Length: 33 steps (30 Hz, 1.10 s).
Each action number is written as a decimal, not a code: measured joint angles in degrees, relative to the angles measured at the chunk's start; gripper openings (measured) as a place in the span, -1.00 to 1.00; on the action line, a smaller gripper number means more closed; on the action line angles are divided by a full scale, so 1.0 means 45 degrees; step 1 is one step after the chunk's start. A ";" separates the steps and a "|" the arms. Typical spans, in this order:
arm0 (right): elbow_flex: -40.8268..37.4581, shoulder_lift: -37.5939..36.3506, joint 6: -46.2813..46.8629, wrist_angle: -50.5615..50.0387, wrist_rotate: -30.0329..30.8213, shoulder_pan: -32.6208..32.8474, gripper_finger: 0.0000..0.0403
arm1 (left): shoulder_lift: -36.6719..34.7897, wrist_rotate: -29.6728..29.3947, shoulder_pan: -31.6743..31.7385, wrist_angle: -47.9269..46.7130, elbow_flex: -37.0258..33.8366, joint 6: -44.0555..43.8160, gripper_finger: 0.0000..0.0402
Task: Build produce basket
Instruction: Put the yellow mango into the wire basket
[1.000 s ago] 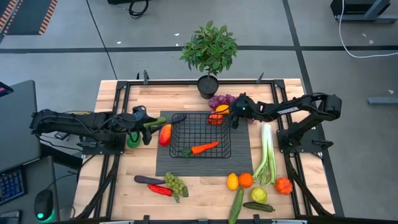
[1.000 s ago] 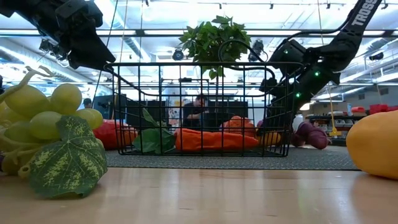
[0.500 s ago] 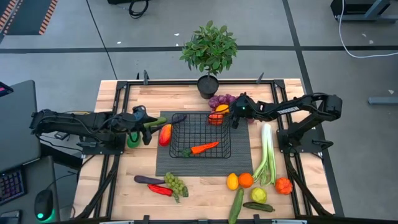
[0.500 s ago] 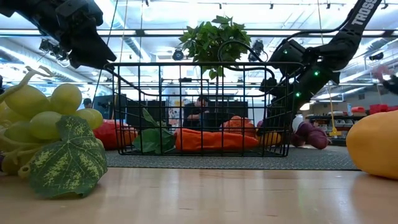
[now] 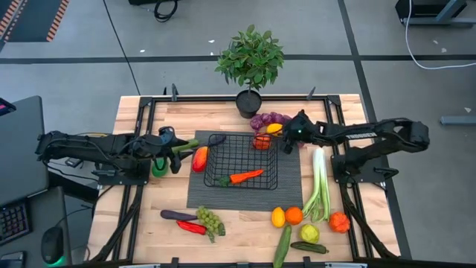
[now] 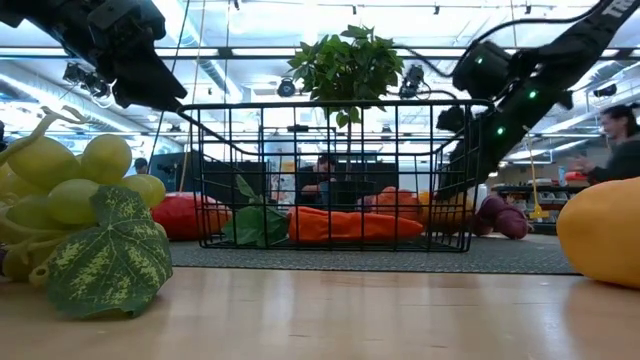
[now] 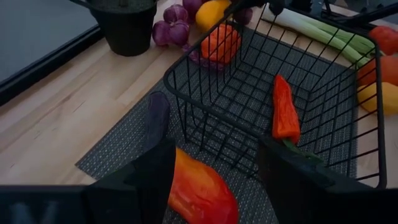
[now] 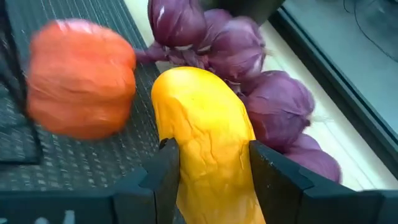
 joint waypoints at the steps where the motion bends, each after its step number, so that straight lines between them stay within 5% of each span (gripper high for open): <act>1: 0.0000 -0.0271 0.0206 -0.0106 0.0000 0.0058 -0.11 | 0.0001 0.0000 0.0000 0.0005 0.0000 0.0037 0.15; 13: 0.1721 -0.2286 0.0978 -0.1691 0.1043 0.1509 -0.11 | 0.0001 0.0004 0.0437 0.0186 0.0000 -0.0468 0.15; 22: 0.4913 -0.1373 0.1305 -0.3683 0.1568 0.3996 -0.10 | 0.0001 0.0000 0.1067 0.0190 0.0000 -0.0834 0.15; 33: 0.5430 0.0368 0.2961 -0.3409 0.1617 0.6199 -0.07 | 0.0006 0.0194 0.1151 0.0279 0.0000 -0.1078 0.15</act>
